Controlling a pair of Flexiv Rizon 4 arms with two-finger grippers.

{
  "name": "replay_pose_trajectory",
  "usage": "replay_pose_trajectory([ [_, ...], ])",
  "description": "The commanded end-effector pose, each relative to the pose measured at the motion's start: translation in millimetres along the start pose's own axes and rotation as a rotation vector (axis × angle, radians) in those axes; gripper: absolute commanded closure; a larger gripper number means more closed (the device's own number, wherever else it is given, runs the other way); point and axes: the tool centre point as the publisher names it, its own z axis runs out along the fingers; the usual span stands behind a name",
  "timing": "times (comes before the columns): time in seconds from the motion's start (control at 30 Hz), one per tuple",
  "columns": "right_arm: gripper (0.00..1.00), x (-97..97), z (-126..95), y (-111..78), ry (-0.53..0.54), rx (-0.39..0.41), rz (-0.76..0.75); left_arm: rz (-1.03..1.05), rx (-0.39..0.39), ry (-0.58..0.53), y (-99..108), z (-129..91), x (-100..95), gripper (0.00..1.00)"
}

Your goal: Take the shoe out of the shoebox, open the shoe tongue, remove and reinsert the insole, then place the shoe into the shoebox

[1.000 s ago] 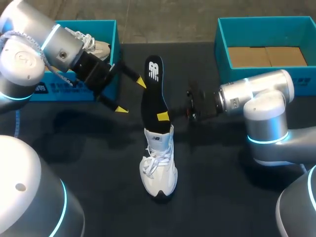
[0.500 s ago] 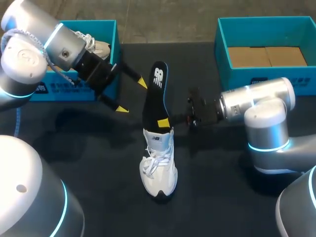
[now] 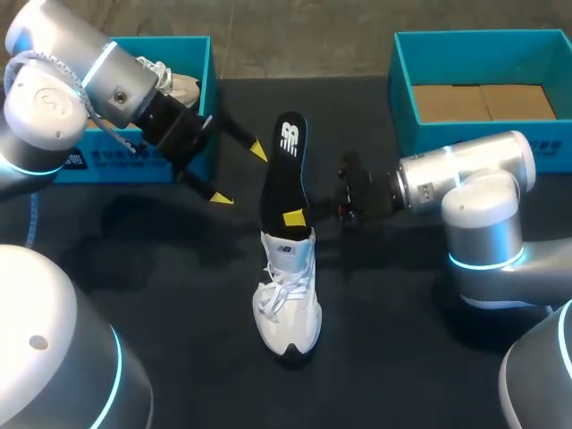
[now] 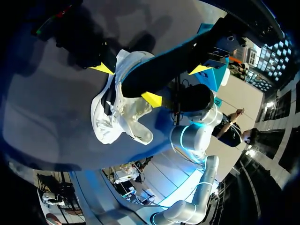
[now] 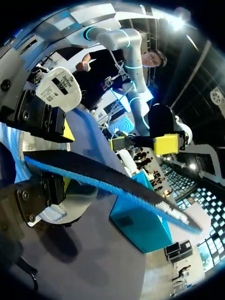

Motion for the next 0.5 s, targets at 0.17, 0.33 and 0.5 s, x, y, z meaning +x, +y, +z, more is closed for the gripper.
replay_pose_trajectory([
  [0.17, 0.64, -3.4, 6, 12.8, 0.019, 0.026, -0.018, 0.001, -0.056, 0.053, 4, 4, -3.1, 0.00],
  [0.33, 0.71, -7.8, 9, 17.6, 0.036, 0.033, -0.023, 0.020, -0.118, 0.119, 5, 6, -8.1, 0.00],
  [0.5, 0.99, -11.7, 12, 19.9, 0.053, 0.047, -0.023, 0.041, -0.146, 0.143, 3, 6, -11.6, 0.00],
])
